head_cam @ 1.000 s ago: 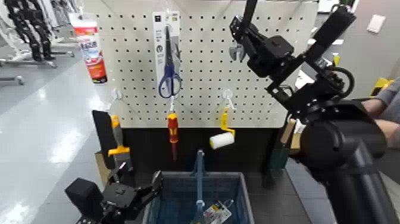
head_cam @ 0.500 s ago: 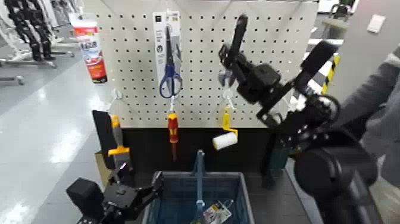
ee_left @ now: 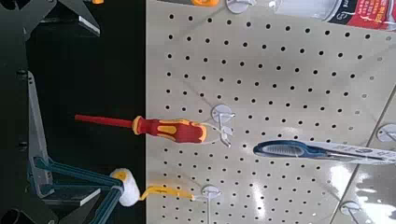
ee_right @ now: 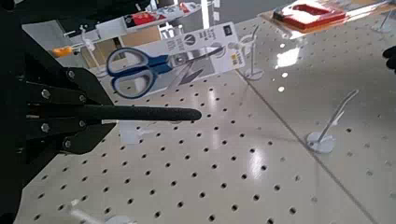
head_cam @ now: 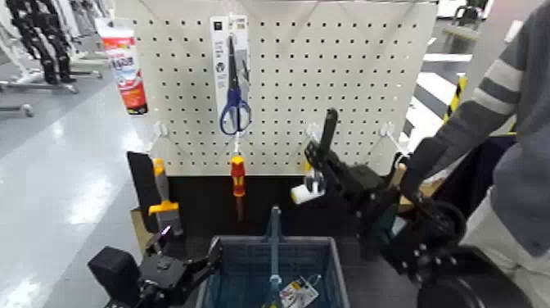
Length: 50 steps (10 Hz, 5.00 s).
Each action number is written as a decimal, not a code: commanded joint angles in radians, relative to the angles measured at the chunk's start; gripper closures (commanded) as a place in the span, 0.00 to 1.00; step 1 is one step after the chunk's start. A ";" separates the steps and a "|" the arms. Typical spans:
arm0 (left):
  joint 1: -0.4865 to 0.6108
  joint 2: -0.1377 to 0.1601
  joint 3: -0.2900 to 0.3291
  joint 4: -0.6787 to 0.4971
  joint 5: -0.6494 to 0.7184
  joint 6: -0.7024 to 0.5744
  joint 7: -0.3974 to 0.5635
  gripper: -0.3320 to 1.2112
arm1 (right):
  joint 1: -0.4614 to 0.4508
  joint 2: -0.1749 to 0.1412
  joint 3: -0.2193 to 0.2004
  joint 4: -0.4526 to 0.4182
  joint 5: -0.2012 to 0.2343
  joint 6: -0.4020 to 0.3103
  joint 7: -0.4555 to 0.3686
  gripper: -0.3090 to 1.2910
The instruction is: Put the black wrench into the crate.
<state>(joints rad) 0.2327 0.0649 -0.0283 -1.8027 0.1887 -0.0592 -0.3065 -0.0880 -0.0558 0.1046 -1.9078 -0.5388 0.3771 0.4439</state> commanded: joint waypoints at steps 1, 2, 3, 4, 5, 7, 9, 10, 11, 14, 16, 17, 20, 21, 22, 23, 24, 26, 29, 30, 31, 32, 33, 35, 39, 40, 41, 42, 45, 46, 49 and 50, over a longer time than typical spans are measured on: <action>0.002 0.001 0.002 -0.003 0.002 0.001 0.001 0.29 | 0.080 0.002 -0.023 0.021 -0.004 0.045 0.006 0.96; 0.002 0.001 0.002 -0.003 0.002 0.001 0.001 0.29 | 0.096 0.002 -0.020 0.059 -0.003 0.043 0.016 0.96; 0.002 0.003 0.004 -0.003 0.003 0.001 0.001 0.29 | 0.105 -0.001 -0.016 0.081 0.011 0.046 0.016 0.96; 0.002 0.003 0.004 -0.003 0.003 0.001 0.001 0.29 | 0.108 -0.002 -0.013 0.115 0.016 0.049 0.027 0.96; 0.002 0.003 0.005 -0.003 0.003 0.001 0.001 0.29 | 0.113 -0.002 -0.006 0.135 0.033 0.051 0.030 0.96; 0.002 0.003 0.007 -0.003 0.005 -0.001 0.001 0.29 | 0.119 -0.002 -0.003 0.171 0.079 0.069 0.050 0.96; 0.002 0.004 0.007 -0.003 0.005 -0.001 0.000 0.29 | 0.120 -0.002 -0.006 0.193 0.140 0.098 0.067 0.96; 0.001 0.004 0.007 -0.003 0.005 -0.001 0.000 0.29 | 0.120 -0.004 -0.008 0.196 0.174 0.123 0.073 0.96; 0.001 0.004 0.005 -0.003 0.005 -0.001 0.000 0.29 | 0.120 -0.002 -0.013 0.204 0.187 0.137 0.076 0.96; 0.001 0.004 0.007 -0.003 0.005 -0.001 -0.002 0.29 | 0.120 -0.004 -0.013 0.231 0.204 0.154 0.088 0.96; 0.001 0.004 0.005 -0.003 0.005 -0.001 -0.002 0.29 | 0.120 -0.002 -0.011 0.243 0.204 0.155 0.096 0.96; 0.001 0.003 0.005 -0.003 0.005 -0.001 -0.002 0.29 | 0.120 -0.002 -0.013 0.245 0.204 0.155 0.096 0.96; 0.001 0.004 0.005 -0.003 0.005 -0.001 -0.002 0.29 | 0.120 -0.001 -0.022 0.242 0.184 0.169 0.095 0.34; 0.001 0.004 0.005 -0.003 0.005 -0.001 -0.002 0.29 | 0.120 0.001 -0.023 0.239 0.184 0.169 0.095 0.26; 0.001 0.004 0.005 -0.003 0.005 -0.001 -0.002 0.29 | 0.120 -0.001 -0.025 0.237 0.184 0.168 0.095 0.25; 0.001 0.004 0.005 -0.003 0.005 -0.001 -0.002 0.29 | 0.120 -0.001 -0.026 0.231 0.184 0.168 0.095 0.25; 0.001 0.004 0.004 -0.003 0.005 -0.001 -0.002 0.29 | 0.120 -0.001 -0.028 0.228 0.186 0.166 0.095 0.25; 0.001 0.004 0.005 -0.003 0.005 -0.001 -0.002 0.29 | 0.122 -0.001 -0.028 0.225 0.186 0.152 0.095 0.25; 0.002 0.004 0.005 -0.003 0.005 -0.001 -0.003 0.29 | 0.145 -0.002 -0.023 0.191 0.240 0.060 0.088 0.26; 0.002 0.004 0.005 -0.004 0.005 -0.001 -0.003 0.29 | 0.159 -0.001 -0.014 0.164 0.299 0.010 0.087 0.26; 0.005 0.004 0.008 -0.004 0.005 -0.001 -0.003 0.29 | 0.182 0.001 -0.003 0.142 0.332 -0.058 0.059 0.26; 0.007 0.003 0.010 -0.006 0.005 -0.001 -0.003 0.29 | 0.205 0.004 0.003 0.131 0.361 -0.121 0.047 0.26; 0.008 0.003 0.011 -0.007 0.005 -0.001 -0.003 0.29 | 0.235 0.004 0.014 0.122 0.370 -0.178 0.015 0.26; 0.011 0.003 0.016 -0.009 0.006 -0.001 -0.002 0.29 | 0.301 0.007 0.017 0.118 0.387 -0.294 -0.033 0.26; 0.030 -0.005 0.031 -0.015 0.009 -0.005 -0.002 0.29 | 0.447 0.002 0.018 0.073 0.445 -0.475 -0.232 0.26; 0.037 -0.008 0.034 -0.015 0.009 -0.005 -0.002 0.29 | 0.473 0.001 0.010 0.039 0.467 -0.469 -0.260 0.27; 0.045 -0.011 0.038 -0.015 0.009 -0.005 0.000 0.29 | 0.496 -0.001 0.001 0.030 0.467 -0.489 -0.269 0.27; 0.053 -0.017 0.041 -0.015 0.009 -0.007 0.000 0.29 | 0.516 -0.006 0.003 0.029 0.467 -0.520 -0.303 0.28; 0.062 -0.022 0.042 -0.017 0.008 -0.010 0.001 0.29 | 0.539 -0.004 0.012 0.009 0.497 -0.515 -0.366 0.29; 0.060 -0.022 0.044 -0.017 0.008 -0.010 0.001 0.29 | 0.541 -0.004 0.014 0.007 0.499 -0.517 -0.369 0.28; 0.059 -0.024 0.041 -0.017 0.008 -0.008 0.001 0.29 | 0.539 -0.006 0.015 0.006 0.499 -0.520 -0.370 0.28; 0.059 -0.024 0.042 -0.018 0.008 -0.008 0.000 0.29 | 0.541 -0.006 0.017 0.004 0.505 -0.521 -0.378 0.26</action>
<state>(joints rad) 0.2918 0.0413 0.0132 -1.8198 0.1963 -0.0675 -0.3064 0.4516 -0.0614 0.1206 -1.9029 -0.0365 -0.1431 0.0663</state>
